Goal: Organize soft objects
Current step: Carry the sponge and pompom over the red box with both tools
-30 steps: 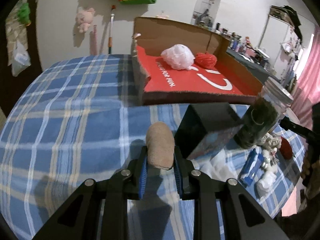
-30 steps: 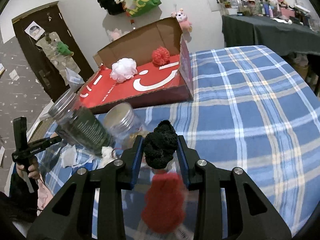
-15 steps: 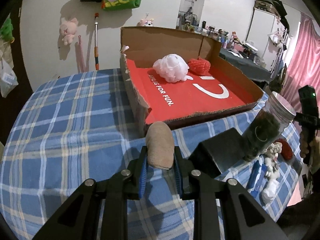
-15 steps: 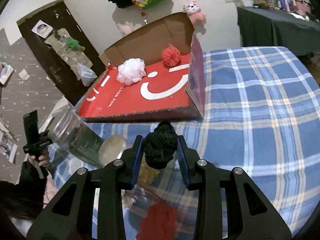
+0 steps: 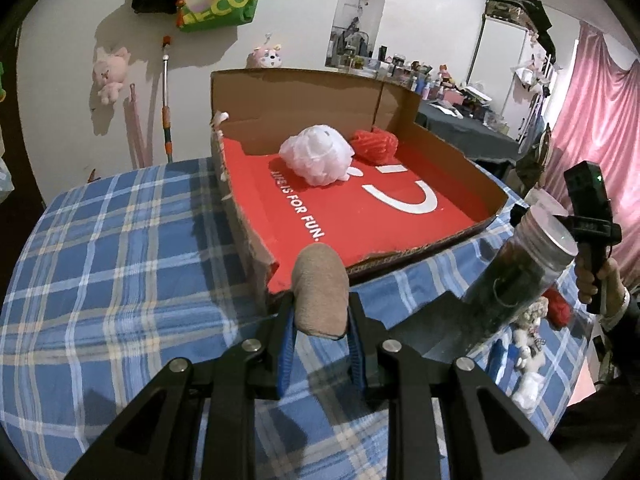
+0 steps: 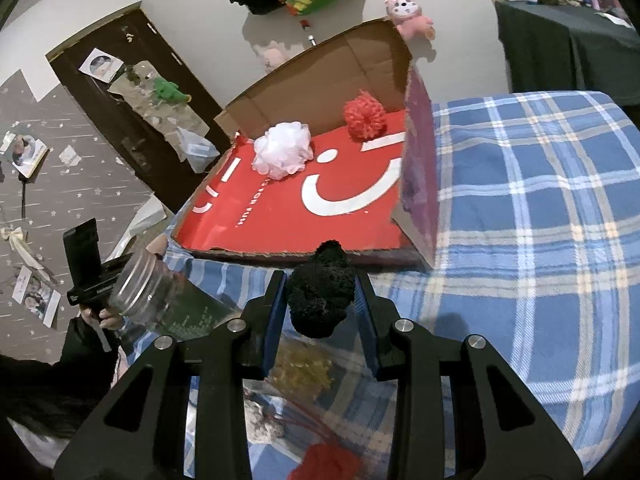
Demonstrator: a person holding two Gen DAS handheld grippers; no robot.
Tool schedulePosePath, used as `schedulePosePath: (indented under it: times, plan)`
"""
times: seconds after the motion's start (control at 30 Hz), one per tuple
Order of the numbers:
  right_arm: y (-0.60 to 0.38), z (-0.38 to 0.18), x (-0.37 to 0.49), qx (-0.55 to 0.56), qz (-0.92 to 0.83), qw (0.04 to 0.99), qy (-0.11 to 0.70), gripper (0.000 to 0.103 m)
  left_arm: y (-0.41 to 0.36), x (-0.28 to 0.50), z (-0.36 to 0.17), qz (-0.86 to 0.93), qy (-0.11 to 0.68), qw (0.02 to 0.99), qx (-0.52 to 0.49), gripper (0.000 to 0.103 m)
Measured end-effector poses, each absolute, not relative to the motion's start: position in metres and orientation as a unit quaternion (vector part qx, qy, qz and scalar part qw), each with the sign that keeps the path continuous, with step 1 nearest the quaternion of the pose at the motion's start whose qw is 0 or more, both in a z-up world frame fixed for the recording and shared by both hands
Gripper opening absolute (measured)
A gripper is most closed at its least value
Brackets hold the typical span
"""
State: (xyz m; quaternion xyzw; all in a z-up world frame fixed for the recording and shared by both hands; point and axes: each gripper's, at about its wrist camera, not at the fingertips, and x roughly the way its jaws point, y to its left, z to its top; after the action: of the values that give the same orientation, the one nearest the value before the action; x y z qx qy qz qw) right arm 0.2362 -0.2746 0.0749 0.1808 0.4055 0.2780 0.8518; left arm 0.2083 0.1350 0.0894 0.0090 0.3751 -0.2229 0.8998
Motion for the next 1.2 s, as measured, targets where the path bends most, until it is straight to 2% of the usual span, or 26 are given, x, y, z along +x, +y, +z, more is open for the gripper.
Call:
schedulePosePath:
  times: [0.37,0.57,0.63,0.9,1.2]
  plan:
    - [-0.247,0.092,0.255,0.138,0.297,0.856,0.401,0.032,0.108,0.227,0.103,-0.251,0.367,0.896,0.022,0.025]
    - [-0.223,0.101,0.276,0.064,0.264,0.869,0.413,0.032,0.088,0.252,0.105,-0.234,0.39,0.889,0.047,0.025]
    - [-0.213,0.098,0.288,0.044,0.259,0.865,0.428,0.032,0.084,0.265,0.101,-0.225,0.406,0.884,0.049,0.03]
    - [-0.185,0.079,0.324,-0.034,0.207,0.85,0.483,0.032,0.072,0.305,0.083,-0.191,0.449,0.87,0.068,0.031]
    - [-0.168,0.071,0.329,-0.117,0.169,0.843,0.497,0.032,0.057,0.314,0.071,-0.168,0.461,0.864,0.113,0.034]
